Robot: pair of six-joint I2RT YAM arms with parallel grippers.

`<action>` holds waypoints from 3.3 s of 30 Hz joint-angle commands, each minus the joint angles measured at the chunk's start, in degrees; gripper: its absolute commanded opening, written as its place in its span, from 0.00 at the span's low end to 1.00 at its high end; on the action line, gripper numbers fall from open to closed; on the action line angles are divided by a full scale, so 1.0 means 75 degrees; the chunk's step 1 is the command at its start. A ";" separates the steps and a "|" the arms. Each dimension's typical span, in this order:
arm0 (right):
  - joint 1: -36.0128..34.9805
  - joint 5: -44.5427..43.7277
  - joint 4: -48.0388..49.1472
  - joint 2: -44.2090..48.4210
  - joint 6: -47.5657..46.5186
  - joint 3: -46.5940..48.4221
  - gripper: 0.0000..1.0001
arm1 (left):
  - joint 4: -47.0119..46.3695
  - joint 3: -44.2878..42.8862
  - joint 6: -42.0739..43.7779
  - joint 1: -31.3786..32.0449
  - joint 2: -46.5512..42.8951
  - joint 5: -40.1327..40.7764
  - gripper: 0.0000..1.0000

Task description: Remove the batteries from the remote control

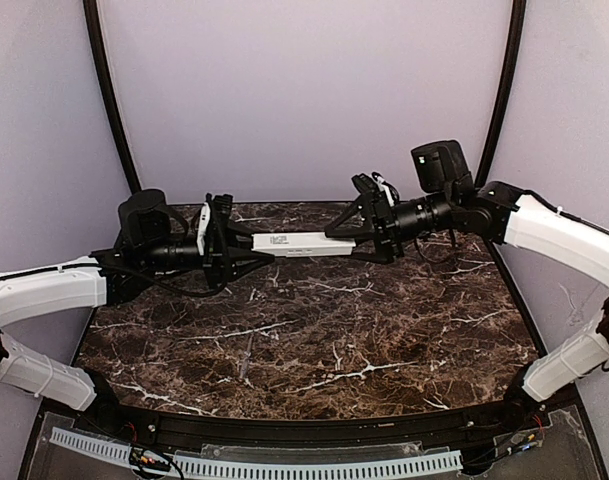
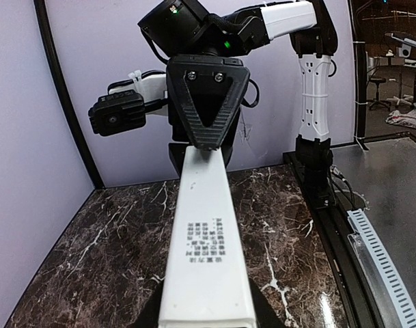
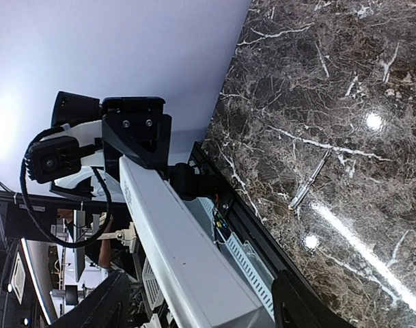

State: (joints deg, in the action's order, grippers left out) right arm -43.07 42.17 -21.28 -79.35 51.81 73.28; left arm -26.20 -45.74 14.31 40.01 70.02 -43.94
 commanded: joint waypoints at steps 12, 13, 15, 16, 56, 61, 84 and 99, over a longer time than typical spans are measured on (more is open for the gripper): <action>-0.0011 -0.0331 -0.0242 -0.0059 -0.0354 -0.0051 0.41 | 0.0250 -0.0271 0.0194 -0.0015 -0.0153 0.0038 0.00; -0.0008 -0.0353 -0.0243 -0.0024 -0.0363 -0.0106 0.38 | 0.0237 -0.0268 0.0177 -0.0015 -0.0173 0.0048 0.00; -0.0011 -0.0408 -0.0234 0.0056 -0.0380 -0.0214 0.36 | 0.0187 -0.0232 0.0143 -0.0014 -0.0200 0.0054 0.01; -0.0011 -0.0427 -0.0228 0.0098 -0.0395 -0.0270 0.34 | 0.0126 -0.0198 0.0126 -0.0014 -0.0215 0.0054 0.00; 0.1052 -0.0389 -0.0265 0.2085 -0.0683 -0.1609 0.84 | 0.0374 -0.0283 -0.0498 -0.0014 -0.0189 0.0290 0.00; 0.1176 -0.0440 -0.0341 0.2325 -0.0684 -0.1778 0.85 | 0.0365 -0.0269 -0.0565 -0.0014 -0.0152 0.0485 0.02; 0.1191 0.0041 0.0110 0.1912 -0.0493 -0.1634 0.86 | 0.0393 -0.0335 -0.0803 -0.0017 0.0094 0.0842 0.00; 0.1180 0.0477 0.1077 0.1391 -0.0052 -0.1747 0.72 | 0.0281 -0.0356 -0.1045 -0.0014 0.0279 0.0160 0.00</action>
State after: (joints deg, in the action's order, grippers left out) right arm -34.44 44.16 -17.43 -67.66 50.30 60.27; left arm -22.59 -46.85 8.10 40.23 71.22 -37.80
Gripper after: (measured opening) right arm 0.744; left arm 0.291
